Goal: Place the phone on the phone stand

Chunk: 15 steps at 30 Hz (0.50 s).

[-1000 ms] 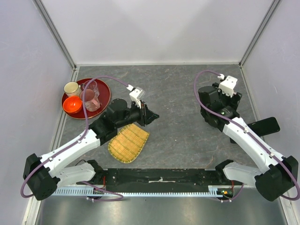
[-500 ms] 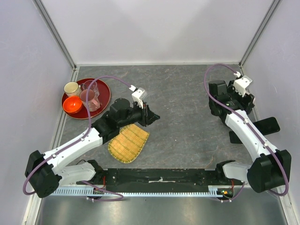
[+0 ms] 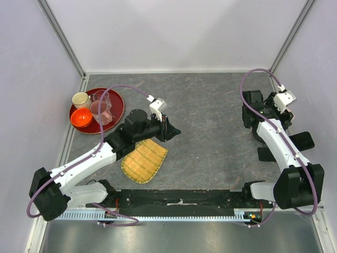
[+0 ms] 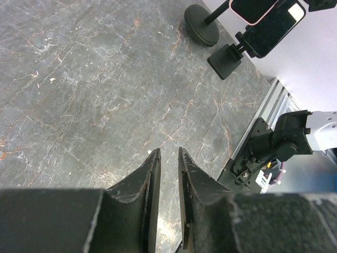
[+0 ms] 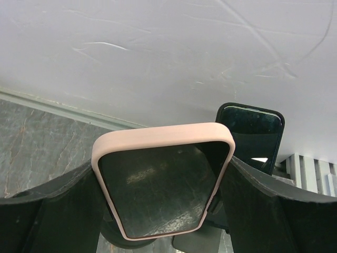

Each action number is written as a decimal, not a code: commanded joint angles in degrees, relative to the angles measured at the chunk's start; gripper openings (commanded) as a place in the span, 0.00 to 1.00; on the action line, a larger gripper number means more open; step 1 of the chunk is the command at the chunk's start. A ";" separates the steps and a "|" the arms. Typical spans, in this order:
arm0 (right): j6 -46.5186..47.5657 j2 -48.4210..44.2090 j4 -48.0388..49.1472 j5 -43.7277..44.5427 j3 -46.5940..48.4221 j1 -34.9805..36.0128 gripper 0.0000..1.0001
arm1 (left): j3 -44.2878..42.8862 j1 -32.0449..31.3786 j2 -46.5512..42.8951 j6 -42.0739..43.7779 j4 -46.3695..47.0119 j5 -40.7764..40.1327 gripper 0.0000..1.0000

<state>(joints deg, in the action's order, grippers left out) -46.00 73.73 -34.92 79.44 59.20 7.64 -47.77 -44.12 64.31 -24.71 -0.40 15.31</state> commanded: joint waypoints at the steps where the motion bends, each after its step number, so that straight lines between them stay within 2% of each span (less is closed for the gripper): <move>1: -7.70 -1.23 1.96 7.66 1.18 -1.04 0.00 | -2.85 -0.18 0.81 -1.57 0.76 0.77 0.26; 10: -28.59 4.57 -9.11 3.97 2.59 -3.07 0.00 | -3.56 -0.35 0.64 -1.39 -2.06 0.42 0.26; 13: -32.55 7.64 -11.04 3.97 3.20 -3.07 0.00 | -3.47 -0.35 0.29 -1.48 -2.32 0.42 0.26; 15: -36.25 9.23 -15.61 4.06 4.34 -3.07 0.00 | -3.47 -0.44 0.20 -1.40 -2.85 0.07 0.26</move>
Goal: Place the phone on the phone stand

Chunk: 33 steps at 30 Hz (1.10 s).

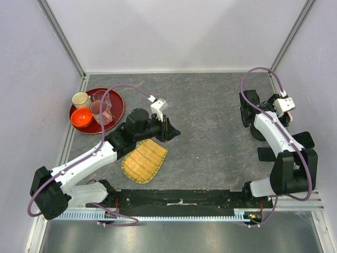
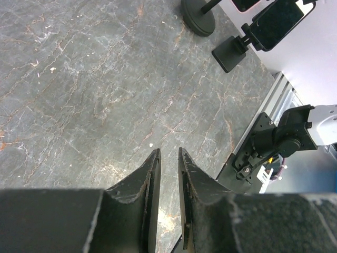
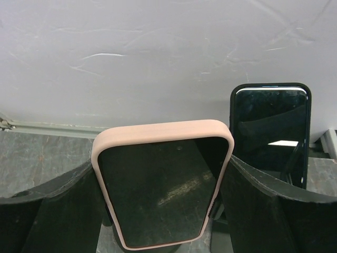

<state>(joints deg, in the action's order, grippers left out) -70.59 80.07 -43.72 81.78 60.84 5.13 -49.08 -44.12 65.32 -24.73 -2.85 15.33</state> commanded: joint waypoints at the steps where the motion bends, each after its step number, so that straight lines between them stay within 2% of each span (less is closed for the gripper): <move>1: -13.68 3.24 -8.38 1.54 2.88 -0.56 0.00 | -2.25 -0.36 -0.89 -1.29 -0.57 0.05 0.26; 5: -17.91 4.21 -10.77 0.58 3.50 -0.56 0.00 | -2.69 -0.44 -0.46 -1.55 -0.66 -0.04 0.26; 11: -14.59 7.54 -11.12 1.37 6.13 -0.56 0.05 | -2.95 -0.71 -0.19 -1.90 -0.58 -0.13 0.26; 13: -13.00 9.47 -11.21 1.54 7.62 -0.56 0.07 | -2.69 -0.79 -0.02 -1.99 -0.49 -0.13 0.26; 16: -10.72 11.50 -11.47 1.02 9.20 -0.64 0.17 | -2.51 -0.79 0.16 -2.16 0.13 0.31 0.26; 19: -10.10 11.86 -11.56 0.40 9.30 -0.56 0.21 | -2.16 -0.88 0.33 -2.34 0.48 0.31 0.26; 22: -9.92 11.86 -11.56 0.58 9.30 -0.64 0.32 | -2.07 -0.88 0.34 -2.25 0.48 0.40 0.26; 23: -9.57 11.95 -11.56 0.49 9.47 -0.56 0.48 | -2.07 -0.88 0.42 -2.34 0.48 0.49 0.26; 25: -8.43 12.12 -11.73 0.23 10.00 -0.64 0.62 | -1.98 -0.88 0.25 -2.34 0.48 0.49 0.26; 26: -7.99 12.04 -11.82 -0.12 10.18 -0.56 0.75 | -1.90 -0.88 0.25 -2.34 0.65 0.40 0.26; 28: -6.76 11.43 -11.74 -1.26 11.05 -0.29 0.86 | -1.46 -0.97 -0.01 -2.51 0.92 0.40 0.26; 29: -5.02 11.25 -11.73 -1.27 11.23 0.06 0.98 | -1.20 -0.97 -0.19 -2.69 1.09 0.49 0.26; 33: -1.23 8.79 -11.82 -3.20 11.93 0.41 0.98 | -0.49 -0.97 -0.98 -2.87 1.27 0.31 0.26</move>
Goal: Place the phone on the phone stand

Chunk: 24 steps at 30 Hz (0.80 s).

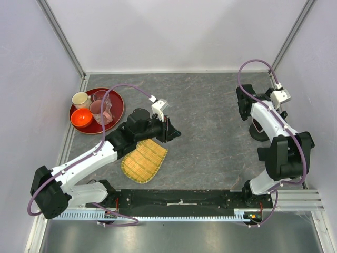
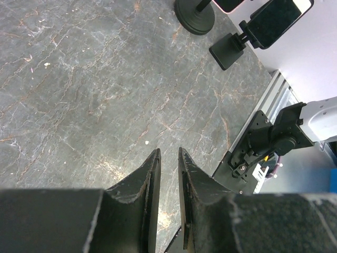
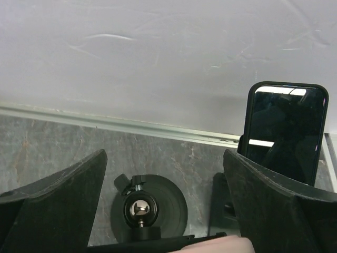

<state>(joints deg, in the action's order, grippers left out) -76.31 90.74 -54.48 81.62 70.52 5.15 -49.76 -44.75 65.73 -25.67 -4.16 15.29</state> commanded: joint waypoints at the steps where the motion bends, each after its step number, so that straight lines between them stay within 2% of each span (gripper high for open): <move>1: 4.94 -3.27 -0.98 -3.40 2.17 0.48 0.98 | 0.36 -0.34 -1.66 -1.93 2.76 0.18 0.26; 5: 8.01 -6.45 -0.54 -5.86 2.51 1.09 0.98 | 1.06 -0.42 -2.72 -2.19 2.93 0.35 0.26; 8: 14.59 -8.56 2.61 -7.79 2.34 2.85 0.98 | 1.85 -0.42 -4.12 -2.28 2.93 0.09 0.26; 9: 19.66 -8.82 4.89 -9.36 2.34 3.55 0.98 | 2.12 -0.42 -4.91 -2.28 2.93 -0.08 0.26; 16: 31.03 -12.41 5.44 -11.14 4.62 6.19 0.98 | 3.35 -0.42 -7.90 -2.02 1.79 -0.79 0.26; 24: 49.23 -22.26 13.41 -17.72 5.86 6.37 0.98 | 2.30 -0.42 -11.59 0.00 -2.07 -2.54 0.35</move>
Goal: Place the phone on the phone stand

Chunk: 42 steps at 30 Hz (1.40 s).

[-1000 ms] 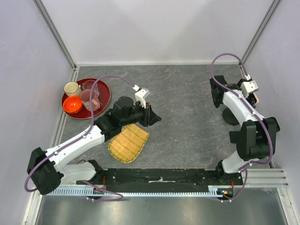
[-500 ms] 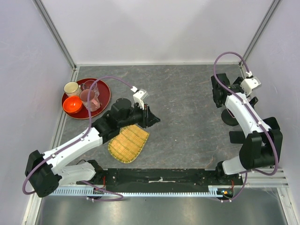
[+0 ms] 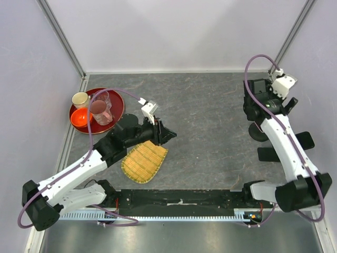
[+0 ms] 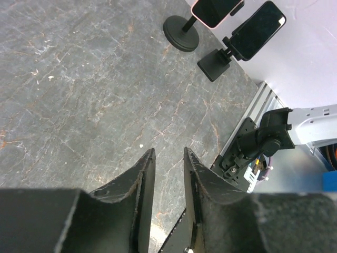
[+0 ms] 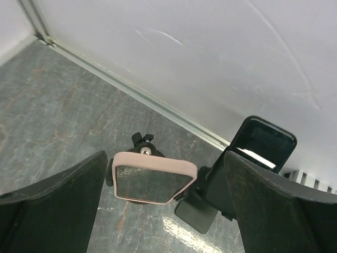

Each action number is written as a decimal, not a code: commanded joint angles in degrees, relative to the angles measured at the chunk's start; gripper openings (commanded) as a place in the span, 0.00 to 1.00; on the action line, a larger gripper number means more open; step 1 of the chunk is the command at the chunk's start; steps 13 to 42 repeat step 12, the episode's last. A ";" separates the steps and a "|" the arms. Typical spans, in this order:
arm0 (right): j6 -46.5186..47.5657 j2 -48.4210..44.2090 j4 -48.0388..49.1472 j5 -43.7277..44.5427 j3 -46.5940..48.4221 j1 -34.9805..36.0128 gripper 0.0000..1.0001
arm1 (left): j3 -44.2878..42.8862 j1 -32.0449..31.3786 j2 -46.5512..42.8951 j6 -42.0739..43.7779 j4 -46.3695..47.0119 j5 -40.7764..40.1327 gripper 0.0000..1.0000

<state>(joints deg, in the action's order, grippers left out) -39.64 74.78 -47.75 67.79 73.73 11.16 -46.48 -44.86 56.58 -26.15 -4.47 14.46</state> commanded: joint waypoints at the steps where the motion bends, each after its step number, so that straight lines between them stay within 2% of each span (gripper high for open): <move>1: 14.48 -9.01 8.01 -4.85 2.12 0.27 0.98 | -1.24 -0.23 -2.87 0.75 -2.29 -2.15 0.38; 5: 23.98 -15.27 13.55 -18.19 1.94 0.44 0.98 | -3.70 -0.14 -4.98 2.15 -5.28 -3.12 0.42; 6: 26.34 -17.37 14.86 -25.01 2.03 0.53 0.98 | -4.23 -0.23 -5.77 2.85 -6.77 -3.38 0.43; 8: 27.41 -19.66 16.36 -31.54 1.85 0.53 0.98 | -6.33 -0.23 -6.56 3.56 -8.79 -4.35 0.47; 9: 28.12 -22.11 18.98 -39.84 0.98 0.53 0.98 | -7.04 -0.23 -7.44 4.26 -9.58 -4.87 0.49; 11: 26.29 -23.71 21.10 -46.05 0.89 0.62 0.98 | -9.23 -0.23 -8.58 4.70 -12.31 -6.28 0.64; 12: 25.93 -25.20 23.73 -50.17 0.71 0.62 0.98 | -9.94 -0.23 -9.28 4.97 -13.19 -6.89 0.76; 42: 25.93 -25.20 23.73 -50.17 0.71 0.62 0.98 | -9.94 -0.23 -9.28 4.97 -13.19 -6.89 0.76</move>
